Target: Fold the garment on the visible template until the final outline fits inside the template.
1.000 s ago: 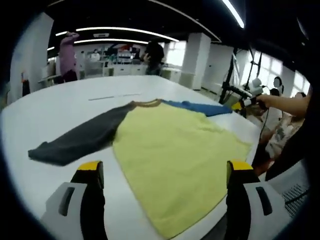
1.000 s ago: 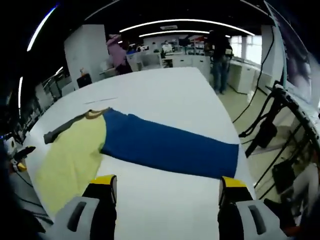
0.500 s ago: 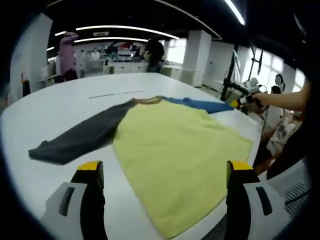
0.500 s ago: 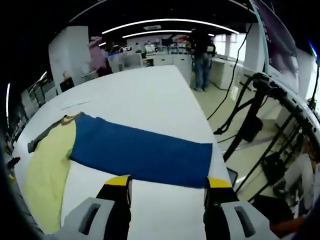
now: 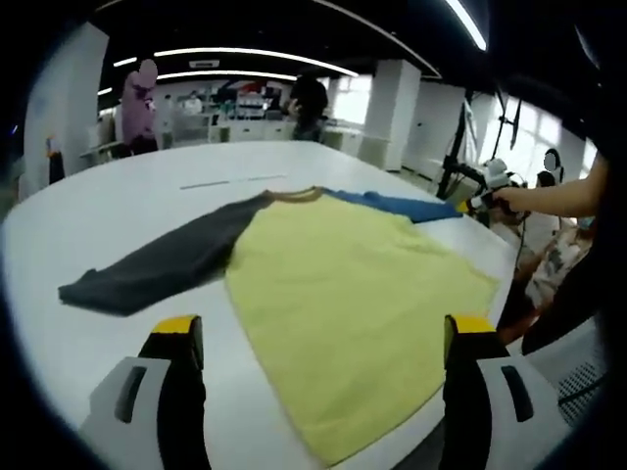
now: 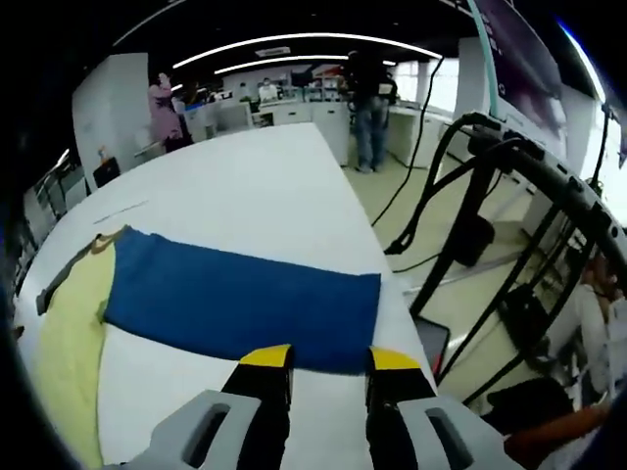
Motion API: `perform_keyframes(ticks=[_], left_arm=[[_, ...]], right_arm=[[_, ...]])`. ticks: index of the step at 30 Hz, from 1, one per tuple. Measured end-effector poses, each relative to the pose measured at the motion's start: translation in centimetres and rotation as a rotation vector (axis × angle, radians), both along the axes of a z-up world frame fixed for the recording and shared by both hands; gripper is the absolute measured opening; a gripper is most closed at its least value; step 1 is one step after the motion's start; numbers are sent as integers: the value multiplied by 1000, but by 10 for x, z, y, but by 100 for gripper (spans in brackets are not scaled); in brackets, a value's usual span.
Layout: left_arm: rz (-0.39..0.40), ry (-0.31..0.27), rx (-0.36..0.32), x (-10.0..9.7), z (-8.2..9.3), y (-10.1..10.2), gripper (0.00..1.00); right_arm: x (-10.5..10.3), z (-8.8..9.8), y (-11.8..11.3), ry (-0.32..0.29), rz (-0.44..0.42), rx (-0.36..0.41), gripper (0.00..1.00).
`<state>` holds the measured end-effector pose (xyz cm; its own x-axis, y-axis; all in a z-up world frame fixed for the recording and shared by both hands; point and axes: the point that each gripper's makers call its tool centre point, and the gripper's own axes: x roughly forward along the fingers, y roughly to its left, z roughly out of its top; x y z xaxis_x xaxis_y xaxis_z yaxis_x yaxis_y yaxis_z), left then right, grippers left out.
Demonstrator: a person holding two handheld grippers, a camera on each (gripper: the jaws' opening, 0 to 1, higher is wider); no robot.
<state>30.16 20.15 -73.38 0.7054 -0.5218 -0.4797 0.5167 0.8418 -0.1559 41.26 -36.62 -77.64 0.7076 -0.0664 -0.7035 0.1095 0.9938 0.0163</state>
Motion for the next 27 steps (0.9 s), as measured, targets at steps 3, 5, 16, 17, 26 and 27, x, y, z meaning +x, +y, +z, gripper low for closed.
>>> perform_keyframes(ticks=[3, 5, 16, 17, 26, 27], left_arm=[[0, 4, 13, -1, -1, 1, 99], [3, 6, 15, -2, -1, 2, 99], [29, 11, 21, -4, -3, 10, 99], [30, 14, 24, -5, -3, 11, 99], [31, 25, 33, -8, -6, 14, 99], [30, 26, 34, -8, -7, 14, 99]], right_arm=[[-1, -6, -8, 24, -11, -9, 21], [-2, -8, -10, 29, -19, -4, 18], [-1, -21, -30, 46, -65, 23, 9], [0, -22, -31, 44, -65, 25, 9], [5, -26, -34, 41, -69, 35, 5], [4, -25, -32, 37, -73, 44, 4]])
